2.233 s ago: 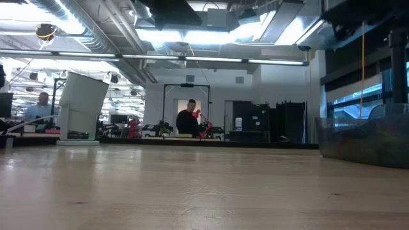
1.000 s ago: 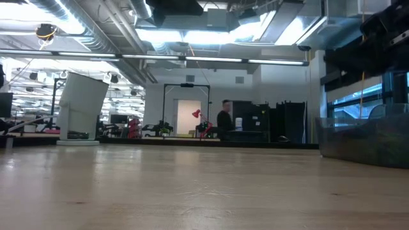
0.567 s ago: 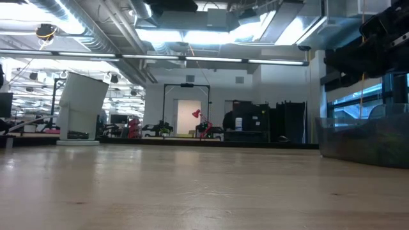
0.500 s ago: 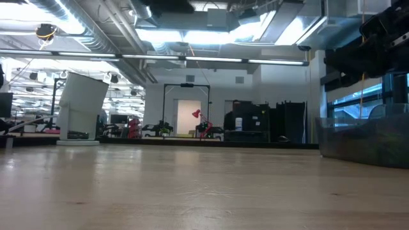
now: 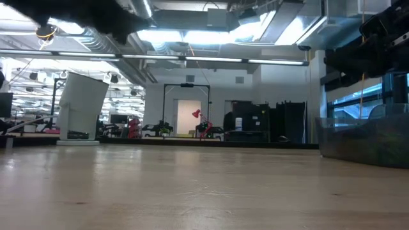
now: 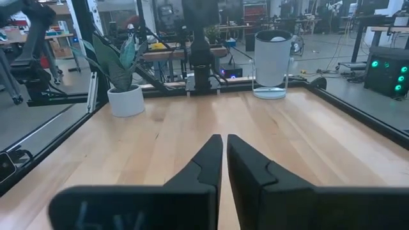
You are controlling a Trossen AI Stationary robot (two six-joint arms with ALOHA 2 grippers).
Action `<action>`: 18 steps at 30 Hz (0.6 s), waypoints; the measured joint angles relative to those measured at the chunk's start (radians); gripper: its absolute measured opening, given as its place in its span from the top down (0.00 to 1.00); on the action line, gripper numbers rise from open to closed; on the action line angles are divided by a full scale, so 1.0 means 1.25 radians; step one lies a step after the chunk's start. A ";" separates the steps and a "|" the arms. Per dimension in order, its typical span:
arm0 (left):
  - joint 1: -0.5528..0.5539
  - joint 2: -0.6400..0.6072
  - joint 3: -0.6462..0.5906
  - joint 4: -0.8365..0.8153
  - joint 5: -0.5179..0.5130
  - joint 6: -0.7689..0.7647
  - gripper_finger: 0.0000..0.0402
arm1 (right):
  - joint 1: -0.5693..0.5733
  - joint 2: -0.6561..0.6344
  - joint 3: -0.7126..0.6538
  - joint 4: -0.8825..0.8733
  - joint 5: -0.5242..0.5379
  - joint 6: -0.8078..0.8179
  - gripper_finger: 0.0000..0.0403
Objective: Pick and place rubber bands into bin
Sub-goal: Return to Home Position
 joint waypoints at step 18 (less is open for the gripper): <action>0.092 -0.506 -0.250 -0.126 -0.036 -0.117 0.88 | 0.000 0.000 0.000 0.000 0.000 0.001 0.93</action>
